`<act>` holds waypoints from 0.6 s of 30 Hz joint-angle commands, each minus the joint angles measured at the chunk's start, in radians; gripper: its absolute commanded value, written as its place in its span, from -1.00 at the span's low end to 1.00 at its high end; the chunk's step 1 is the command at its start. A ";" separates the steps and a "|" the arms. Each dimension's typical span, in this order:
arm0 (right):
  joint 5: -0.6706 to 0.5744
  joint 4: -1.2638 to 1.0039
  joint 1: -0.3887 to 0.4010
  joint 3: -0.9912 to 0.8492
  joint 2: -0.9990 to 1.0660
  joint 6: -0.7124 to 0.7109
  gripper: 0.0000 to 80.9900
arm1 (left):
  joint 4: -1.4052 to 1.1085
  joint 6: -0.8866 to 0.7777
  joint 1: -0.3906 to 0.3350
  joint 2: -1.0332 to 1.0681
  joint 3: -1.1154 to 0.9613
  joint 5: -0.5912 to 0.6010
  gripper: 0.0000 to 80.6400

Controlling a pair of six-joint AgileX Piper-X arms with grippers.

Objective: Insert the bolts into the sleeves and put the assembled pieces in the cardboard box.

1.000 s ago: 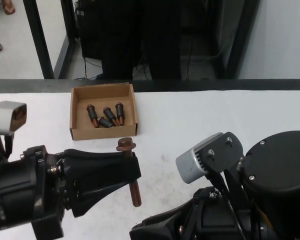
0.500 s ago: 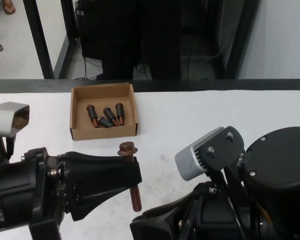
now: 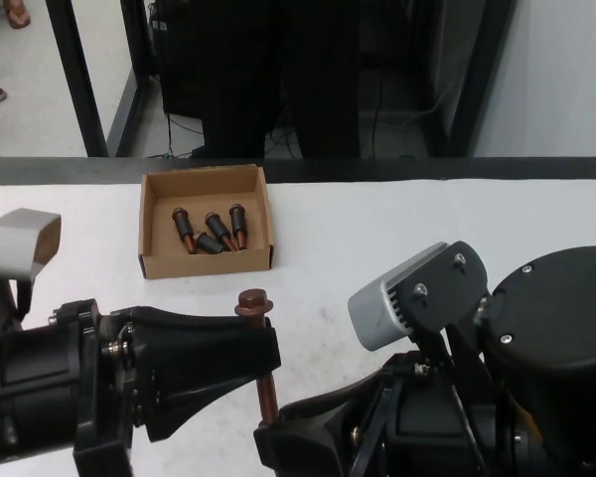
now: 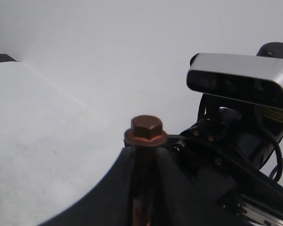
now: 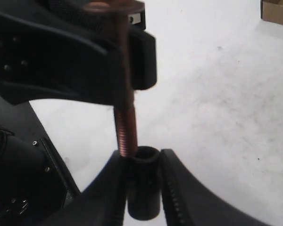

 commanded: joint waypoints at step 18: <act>0.053 -0.083 -0.004 -0.017 -0.021 -0.015 -0.99 | -0.033 -0.025 0.001 -0.003 -0.009 -0.035 -0.98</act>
